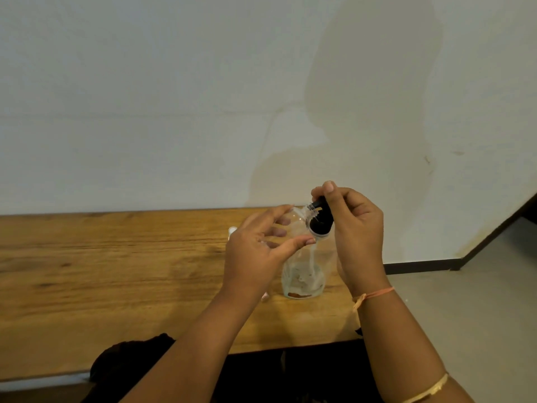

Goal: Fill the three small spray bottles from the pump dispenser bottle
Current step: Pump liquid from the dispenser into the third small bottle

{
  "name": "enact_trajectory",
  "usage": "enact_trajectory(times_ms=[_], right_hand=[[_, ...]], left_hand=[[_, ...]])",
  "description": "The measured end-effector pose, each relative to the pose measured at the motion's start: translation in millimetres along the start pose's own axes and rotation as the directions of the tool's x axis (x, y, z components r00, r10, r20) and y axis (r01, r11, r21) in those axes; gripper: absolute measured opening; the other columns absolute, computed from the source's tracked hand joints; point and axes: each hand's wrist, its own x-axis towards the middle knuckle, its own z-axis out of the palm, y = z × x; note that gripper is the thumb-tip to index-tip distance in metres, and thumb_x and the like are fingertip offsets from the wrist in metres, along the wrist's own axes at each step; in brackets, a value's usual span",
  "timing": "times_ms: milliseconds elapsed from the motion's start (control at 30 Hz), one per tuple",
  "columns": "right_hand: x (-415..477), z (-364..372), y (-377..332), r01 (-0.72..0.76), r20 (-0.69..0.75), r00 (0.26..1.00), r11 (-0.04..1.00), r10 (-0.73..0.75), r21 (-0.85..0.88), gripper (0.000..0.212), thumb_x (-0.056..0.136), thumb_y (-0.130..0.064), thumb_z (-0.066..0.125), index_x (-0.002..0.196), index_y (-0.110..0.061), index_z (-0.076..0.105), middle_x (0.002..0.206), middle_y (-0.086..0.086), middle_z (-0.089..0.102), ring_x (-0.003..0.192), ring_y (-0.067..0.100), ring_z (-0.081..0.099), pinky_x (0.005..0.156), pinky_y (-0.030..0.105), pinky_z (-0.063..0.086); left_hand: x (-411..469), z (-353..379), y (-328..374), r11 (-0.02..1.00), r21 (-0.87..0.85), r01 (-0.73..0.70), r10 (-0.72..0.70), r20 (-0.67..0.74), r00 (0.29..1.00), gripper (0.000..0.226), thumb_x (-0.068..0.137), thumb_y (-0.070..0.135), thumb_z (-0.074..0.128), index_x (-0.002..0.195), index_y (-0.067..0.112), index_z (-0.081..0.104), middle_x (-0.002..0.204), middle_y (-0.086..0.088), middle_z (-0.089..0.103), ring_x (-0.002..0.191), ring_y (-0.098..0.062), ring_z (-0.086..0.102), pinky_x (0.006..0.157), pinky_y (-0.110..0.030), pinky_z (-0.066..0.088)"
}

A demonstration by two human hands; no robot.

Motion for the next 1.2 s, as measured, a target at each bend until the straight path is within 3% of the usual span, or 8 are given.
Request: enact_trajectory(times_ms=[133,300,567,667,800,933,1067,1200], right_hand=[[3.6,7.0,-1.5,-0.123,-0.041,0.991,0.991,0.126,0.062,0.006,0.089,-0.014,0.060,0.091,-0.011,0.064,0.070,-0.003,0.068,0.065,0.004,0.063,0.064,0.018,0.053],[-0.7,10.2,4.5,-0.129,-0.048,0.990,0.991,0.130,0.033,0.011,0.091,-0.014,0.057,0.085,-0.009,0.065,0.060,-0.011,0.065,0.055,0.000,0.052,0.054,0.014,0.045],[-0.4,16.8,7.7,-0.127,-0.052,0.991,0.992,0.126,0.000,0.015,0.094,-0.010,0.052,0.091,-0.014,0.066,0.091,0.003,0.067,0.075,0.000,0.061,0.068,0.013,0.050],[1.1,16.3,0.8,-0.176,0.012,0.984,0.983,0.176,0.041,0.016,0.093,-0.014,0.053,0.087,-0.015,0.069,0.089,0.002,0.070,0.081,0.007,0.063,0.067,0.015,0.052],[4.6,13.3,-2.8,-0.182,-0.019,0.983,0.983,0.182,0.018,0.019,0.093,-0.013,0.053,0.084,-0.017,0.069,0.087,0.001,0.070,0.074,0.011,0.059,0.058,0.015,0.048],[2.7,12.1,5.2,-0.117,-0.030,0.993,0.987,0.114,-0.109,0.020,0.096,-0.013,0.048,0.097,-0.017,0.067,0.094,-0.002,0.068,0.083,0.002,0.061,0.072,0.013,0.050],[-0.1,13.7,12.4,-0.063,-0.053,0.997,0.975,0.053,-0.213,0.022,0.096,-0.013,0.046,0.096,-0.011,0.068,0.092,-0.004,0.068,0.076,-0.004,0.059,0.072,0.015,0.049],[-0.9,15.7,8.6,-0.062,-0.074,0.996,0.982,0.049,-0.177,0.023,0.096,-0.016,0.048,0.093,-0.009,0.069,0.088,-0.004,0.069,0.078,0.000,0.062,0.072,0.018,0.051]], left_hand=[[0.8,-0.3,0.0,1.000,0.023,-0.012,0.012,0.003,1.000,0.057,0.055,0.054,0.073,0.110,0.039,0.063,0.095,0.013,0.064,0.081,-0.001,0.061,0.067,-0.018,0.055],[0.4,0.4,-2.4,0.999,0.045,-0.022,0.021,0.023,1.000,0.058,0.059,0.054,0.070,0.114,0.038,0.060,0.096,0.014,0.062,0.082,-0.001,0.059,0.064,-0.010,0.050],[-0.9,0.3,-6.2,0.999,0.029,-0.021,0.021,0.003,1.000,0.057,0.059,0.051,0.072,0.114,0.038,0.060,0.097,0.013,0.061,0.083,-0.001,0.060,0.066,-0.013,0.052],[0.6,-0.7,-3.9,0.998,0.032,-0.050,0.051,-0.021,0.999,0.051,0.063,0.048,0.071,0.112,0.040,0.058,0.097,0.015,0.060,0.087,0.001,0.059,0.067,-0.009,0.049],[0.7,-0.2,-5.8,0.995,0.038,-0.092,0.093,-0.002,0.996,0.049,0.073,0.046,0.074,0.117,0.039,0.054,0.103,0.015,0.059,0.093,-0.002,0.057,0.073,-0.011,0.050],[0.1,1.0,-7.4,0.995,0.040,-0.088,0.086,0.046,0.995,0.048,0.077,0.031,0.074,0.121,0.035,0.054,0.106,0.013,0.058,0.092,-0.003,0.056,0.073,-0.007,0.047],[0.2,0.9,-9.8,0.997,0.055,-0.061,0.059,0.034,0.998,0.049,0.070,0.042,0.069,0.118,0.040,0.054,0.106,0.014,0.059,0.091,-0.001,0.056,0.073,-0.006,0.047],[1.7,0.6,-4.7,0.992,0.078,-0.099,0.099,-0.003,0.995,0.049,0.069,0.043,0.069,0.115,0.047,0.052,0.104,0.015,0.061,0.092,0.000,0.056,0.076,-0.009,0.046]])
